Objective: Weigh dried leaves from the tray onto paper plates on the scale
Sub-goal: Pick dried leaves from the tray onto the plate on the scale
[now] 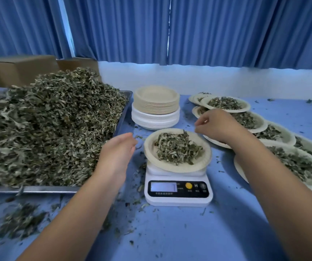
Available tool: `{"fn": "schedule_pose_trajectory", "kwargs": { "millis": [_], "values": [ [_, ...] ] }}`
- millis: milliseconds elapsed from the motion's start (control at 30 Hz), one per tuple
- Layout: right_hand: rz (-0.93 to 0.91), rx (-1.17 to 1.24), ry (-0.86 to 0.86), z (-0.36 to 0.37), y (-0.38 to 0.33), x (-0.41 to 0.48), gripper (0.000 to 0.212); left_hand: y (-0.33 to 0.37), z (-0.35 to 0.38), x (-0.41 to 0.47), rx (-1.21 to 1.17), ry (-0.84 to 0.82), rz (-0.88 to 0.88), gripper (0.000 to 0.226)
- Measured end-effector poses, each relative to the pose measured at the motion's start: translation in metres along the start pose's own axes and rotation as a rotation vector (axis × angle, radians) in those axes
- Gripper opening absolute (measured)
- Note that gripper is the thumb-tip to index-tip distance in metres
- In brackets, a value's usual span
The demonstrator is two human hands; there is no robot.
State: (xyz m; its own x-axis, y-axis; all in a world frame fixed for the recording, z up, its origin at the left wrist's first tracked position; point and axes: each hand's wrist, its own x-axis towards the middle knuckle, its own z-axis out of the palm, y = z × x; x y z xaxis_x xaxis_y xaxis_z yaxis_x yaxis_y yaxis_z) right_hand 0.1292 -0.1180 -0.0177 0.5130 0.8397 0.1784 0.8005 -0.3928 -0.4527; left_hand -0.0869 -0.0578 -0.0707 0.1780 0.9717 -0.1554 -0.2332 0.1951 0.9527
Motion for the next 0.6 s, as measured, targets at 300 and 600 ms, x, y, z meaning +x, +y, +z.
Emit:
{"fn": "schedule_pose_trajectory", "kwargs": {
  "millis": [300,600],
  "values": [
    [0.038,-0.149,-0.330,-0.009,0.002,-0.008,0.040,-0.007,0.004,-0.004,0.307,-0.081,0.010,0.012],
    [0.062,0.057,-0.150,-0.059,0.036,0.002,0.032,0.010,0.050,-0.020,0.065,-0.216,-0.018,0.010]
  ]
}}
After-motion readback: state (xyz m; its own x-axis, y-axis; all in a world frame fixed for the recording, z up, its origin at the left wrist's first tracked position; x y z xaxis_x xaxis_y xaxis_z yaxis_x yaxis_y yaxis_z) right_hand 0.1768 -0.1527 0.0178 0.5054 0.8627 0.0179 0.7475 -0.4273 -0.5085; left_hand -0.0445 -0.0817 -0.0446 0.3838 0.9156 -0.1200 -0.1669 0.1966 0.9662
